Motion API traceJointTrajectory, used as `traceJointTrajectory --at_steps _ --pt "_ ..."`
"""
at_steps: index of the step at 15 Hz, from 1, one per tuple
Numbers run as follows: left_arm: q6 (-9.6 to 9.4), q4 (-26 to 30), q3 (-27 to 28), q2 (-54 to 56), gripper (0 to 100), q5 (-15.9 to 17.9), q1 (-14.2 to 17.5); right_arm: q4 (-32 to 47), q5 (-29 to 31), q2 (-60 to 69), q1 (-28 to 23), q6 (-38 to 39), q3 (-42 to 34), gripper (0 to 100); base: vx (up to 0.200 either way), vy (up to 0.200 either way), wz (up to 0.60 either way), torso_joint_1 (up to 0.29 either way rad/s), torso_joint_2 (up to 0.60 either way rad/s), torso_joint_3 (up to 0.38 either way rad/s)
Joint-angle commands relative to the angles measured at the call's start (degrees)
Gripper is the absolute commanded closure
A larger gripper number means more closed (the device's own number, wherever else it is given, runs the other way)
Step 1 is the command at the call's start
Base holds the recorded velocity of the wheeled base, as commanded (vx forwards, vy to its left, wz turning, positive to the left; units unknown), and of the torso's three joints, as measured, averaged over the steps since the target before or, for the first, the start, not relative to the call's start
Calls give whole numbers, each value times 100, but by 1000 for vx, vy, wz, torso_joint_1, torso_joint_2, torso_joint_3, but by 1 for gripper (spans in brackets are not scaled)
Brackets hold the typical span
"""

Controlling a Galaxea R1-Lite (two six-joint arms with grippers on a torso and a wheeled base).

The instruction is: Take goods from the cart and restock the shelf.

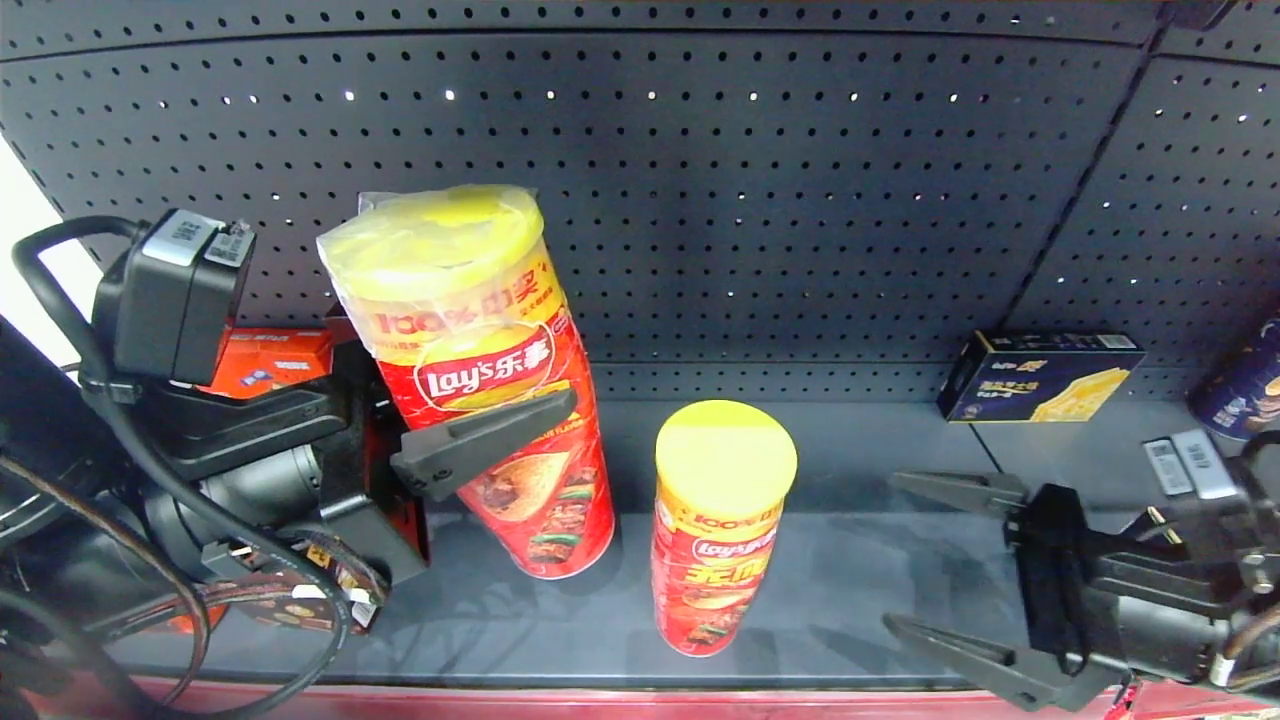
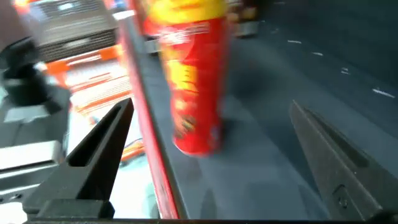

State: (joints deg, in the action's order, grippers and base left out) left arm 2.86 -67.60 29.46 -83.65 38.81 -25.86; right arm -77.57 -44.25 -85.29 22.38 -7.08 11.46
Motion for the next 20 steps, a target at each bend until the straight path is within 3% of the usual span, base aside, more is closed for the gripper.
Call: traceJointTrajectory --at_steps 1,3,5,8,9,10,12,15,16,17,19,20 --pt "4 -8 51 -2 100 -6 19 -4 250 1295 -832 260 -794 0 0 0 0 0 0 0" --pt "4 1 86 7 100 -49 186 40 672 1752 -1342 365 -1146 0 0 0 0 0 0 0" --pt "4 -8 68 16 100 -49 213 611 830 2288 -1764 374 -1146 0 0 0 0 0 0 0" --pt "4 1 297 -46 100 -49 186 2018 1164 3361 -2352 374 -1146 0 0 0 0 0 0 0" --pt "-5 -17 341 -90 100 -58 186 2853 1437 4099 -2607 383 -1146 0 0 0 0 0 0 0" --pt "-5 -17 341 -90 100 -58 186 2853 1437 4099 -2607 383 -1146 0 0 0 0 0 0 0" --pt "-5 -17 332 -72 100 -67 177 4742 2105 5857 -3056 647 -1146 0 0 0 0 0 0 0" --pt "-5 -8 323 -46 100 -67 160 6755 3335 7500 -3425 656 -1102 0 0 0 0 0 0 0" --pt "-5 -8 323 -46 100 -67 160 7106 3731 7808 -3425 656 -1111 0 0 0 0 0 0 0" --pt "-5 -8 305 -46 100 -67 160 7370 4592 7957 -3425 638 -1146 0 0 0 0 0 0 0" --pt "-5 -8 270 -37 100 -67 160 7414 5620 7957 -3425 840 -1128 0 0 0 0 0 0 0" --pt "-5 -8 262 -37 100 -67 151 7379 5770 7957 -3425 1086 -1137 0 0 0 0 0 0 0"
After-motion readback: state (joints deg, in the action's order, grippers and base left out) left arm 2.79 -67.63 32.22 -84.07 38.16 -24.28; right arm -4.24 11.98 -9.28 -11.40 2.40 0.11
